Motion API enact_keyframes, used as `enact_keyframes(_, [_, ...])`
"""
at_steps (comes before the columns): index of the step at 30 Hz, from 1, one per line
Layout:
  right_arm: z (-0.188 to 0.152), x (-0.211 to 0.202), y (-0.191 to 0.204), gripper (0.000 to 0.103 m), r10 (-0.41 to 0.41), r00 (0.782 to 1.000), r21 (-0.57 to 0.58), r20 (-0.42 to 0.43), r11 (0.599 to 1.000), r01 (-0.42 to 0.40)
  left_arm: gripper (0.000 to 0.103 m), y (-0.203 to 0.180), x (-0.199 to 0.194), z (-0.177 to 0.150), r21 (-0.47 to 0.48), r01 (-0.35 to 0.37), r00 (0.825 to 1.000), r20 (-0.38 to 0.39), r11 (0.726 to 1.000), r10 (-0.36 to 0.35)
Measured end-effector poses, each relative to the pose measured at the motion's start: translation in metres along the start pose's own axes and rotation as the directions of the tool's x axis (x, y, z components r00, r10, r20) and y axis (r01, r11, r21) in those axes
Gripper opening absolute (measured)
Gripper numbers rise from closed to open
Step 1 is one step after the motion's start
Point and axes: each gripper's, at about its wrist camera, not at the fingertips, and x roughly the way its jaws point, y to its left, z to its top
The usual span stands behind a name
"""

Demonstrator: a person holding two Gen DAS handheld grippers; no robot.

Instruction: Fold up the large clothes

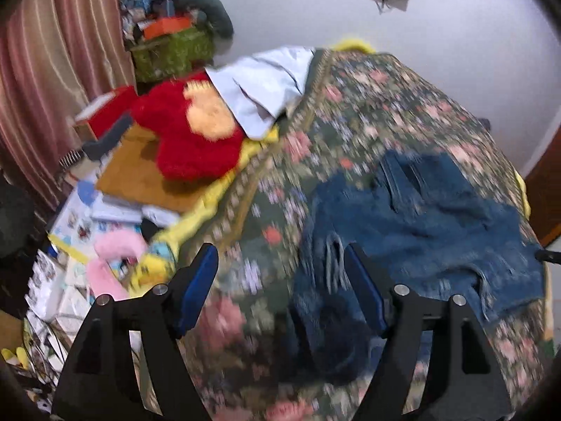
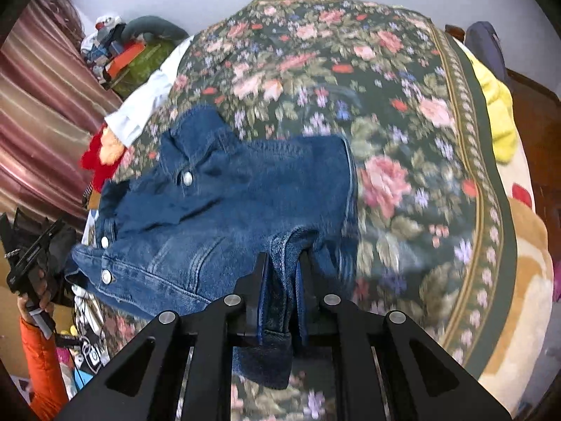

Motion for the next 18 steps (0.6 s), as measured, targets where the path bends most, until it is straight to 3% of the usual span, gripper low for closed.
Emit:
enact_keyframes(4, [-0.026,-0.004,-0.001,0.009,-0.003,1.000,-0.005,-0.018,1.000,0.003,0.074,-0.002,0.000,-0.034,-0.006,0.077,0.994,-0.080,0.997,-0.077])
enact_keyframes(8, [-0.049,-0.012,0.003,0.009,-0.025,1.000,-0.031,-0.007,0.999,0.024,0.074,0.001,0.008,-0.070,-0.092,0.153,0.976,-0.144,0.984,-0.165])
enact_keyframes(15, [-0.079,-0.024,0.008,0.010,-0.084,0.995,-0.109,0.051,0.990,0.089,0.074,0.004,0.023,-0.119,-0.143,0.178,0.954,-0.218,0.973,-0.207])
enact_keyframes(17, [-0.085,-0.026,0.009,0.015,-0.115,0.991,-0.125,0.063,0.985,0.122,0.074,-0.001,0.029,-0.129,-0.125,0.172,0.948,-0.247,0.977,-0.198])
enact_keyframes(18, [-0.088,-0.026,0.009,0.028,-0.149,0.986,-0.132,0.069,0.979,0.157,0.074,-0.005,0.033,-0.135,-0.113,0.170,0.946,-0.260,0.979,-0.195])
